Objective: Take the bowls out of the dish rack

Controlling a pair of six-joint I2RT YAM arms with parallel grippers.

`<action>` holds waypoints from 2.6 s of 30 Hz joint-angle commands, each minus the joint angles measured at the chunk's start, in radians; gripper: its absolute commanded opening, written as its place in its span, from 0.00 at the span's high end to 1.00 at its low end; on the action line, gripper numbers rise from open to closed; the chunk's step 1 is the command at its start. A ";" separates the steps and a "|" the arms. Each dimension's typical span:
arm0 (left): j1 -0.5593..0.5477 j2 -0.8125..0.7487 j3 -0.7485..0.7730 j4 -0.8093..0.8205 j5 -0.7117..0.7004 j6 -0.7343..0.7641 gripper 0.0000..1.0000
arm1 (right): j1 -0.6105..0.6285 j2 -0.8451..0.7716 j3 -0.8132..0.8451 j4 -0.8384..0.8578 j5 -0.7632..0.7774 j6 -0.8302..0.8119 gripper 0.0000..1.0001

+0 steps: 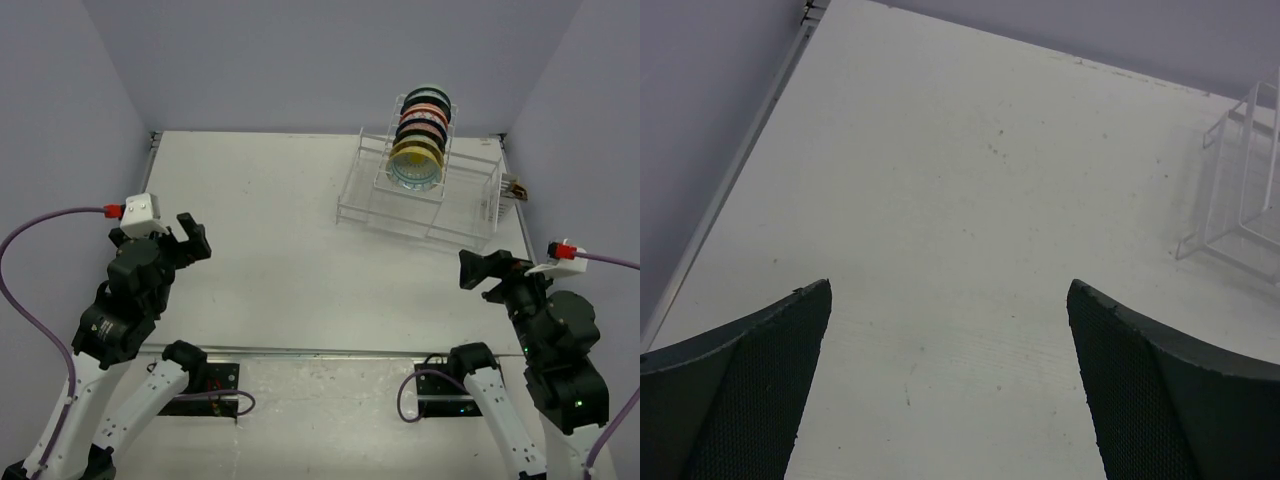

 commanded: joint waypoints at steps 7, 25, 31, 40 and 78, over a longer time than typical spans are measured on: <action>-0.001 -0.056 -0.045 0.088 -0.079 -0.034 0.00 | 0.003 -0.035 -0.175 0.362 -0.239 0.285 0.01; 0.002 -0.009 -0.173 0.170 0.004 -0.042 0.00 | 0.219 0.417 -0.265 0.890 0.147 1.202 0.01; 0.002 0.014 -0.174 0.167 0.022 -0.036 0.00 | 0.256 0.603 -0.122 0.761 0.390 1.364 0.06; 0.002 0.048 -0.182 0.178 0.083 -0.019 0.00 | 0.256 0.802 0.039 0.701 0.493 1.426 0.37; 0.000 -0.044 -0.200 0.207 0.154 -0.005 0.00 | 0.228 0.826 -0.077 1.040 0.503 1.339 1.00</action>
